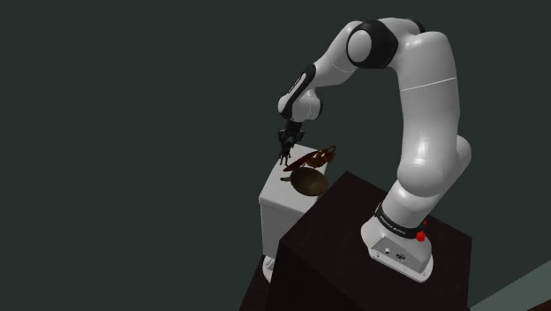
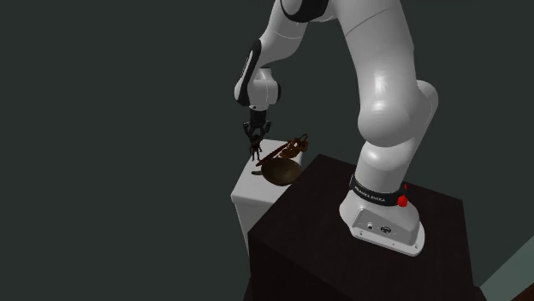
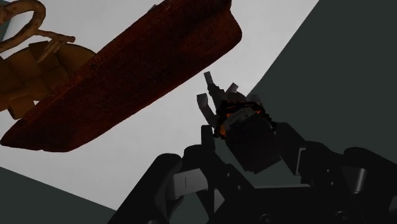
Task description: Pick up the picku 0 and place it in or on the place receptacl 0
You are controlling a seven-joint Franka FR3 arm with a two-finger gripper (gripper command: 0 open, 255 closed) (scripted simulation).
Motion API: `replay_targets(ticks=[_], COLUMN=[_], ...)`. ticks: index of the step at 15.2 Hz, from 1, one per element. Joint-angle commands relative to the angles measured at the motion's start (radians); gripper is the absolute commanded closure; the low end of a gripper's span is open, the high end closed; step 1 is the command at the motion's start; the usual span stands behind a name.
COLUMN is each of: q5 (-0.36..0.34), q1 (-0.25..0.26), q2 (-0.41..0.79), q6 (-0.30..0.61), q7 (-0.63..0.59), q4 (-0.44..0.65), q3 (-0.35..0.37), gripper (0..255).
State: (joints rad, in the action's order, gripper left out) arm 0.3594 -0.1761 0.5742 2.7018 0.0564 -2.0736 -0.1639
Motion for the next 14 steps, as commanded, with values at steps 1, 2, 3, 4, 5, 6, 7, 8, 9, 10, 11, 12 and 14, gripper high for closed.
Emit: replay_targets(ticks=[1, 2, 3, 4, 5, 6, 7, 8, 9, 10, 11, 12, 14], q5=[0.001, 0.001, 0.006, 0.002, -0.002, -0.007, -0.011, -0.016, -0.021, -0.026, -0.031, -0.037, -0.047], q1=[0.004, 0.002, -0.002, 0.002, 0.006, 0.009, 0.013, 0.016, 0.02, 0.023, 0.026, 0.03, 0.036], q2=[0.013, 0.015, 0.019, 0.007, -0.005, -0.017, -0.029, -0.041, -0.053, -0.065, -0.077, -0.088, -0.111], q6=[0.001, -0.001, 0.008, -0.001, -0.01, -0.019, -0.027, -0.036, -0.046, -0.055, -0.064, -0.074, -0.093], q7=[-0.002, -0.001, 0.005, 0.001, -0.003, -0.007, -0.011, -0.015, -0.02, -0.024, -0.028, -0.033, -0.042], q4=[0.003, 0.007, 0.001, -0.002, -0.006, -0.009, -0.012, -0.015, -0.018, -0.02, -0.023, -0.025, -0.028], q3=[0.006, 0.006, 0.01, 0.005, 0.0, -0.005, -0.01, -0.014, -0.019, -0.023, -0.028, -0.032, -0.041], gripper=[255, 255, 255, 255, 255, 255, 255, 255, 255, 255, 255, 255, 255])
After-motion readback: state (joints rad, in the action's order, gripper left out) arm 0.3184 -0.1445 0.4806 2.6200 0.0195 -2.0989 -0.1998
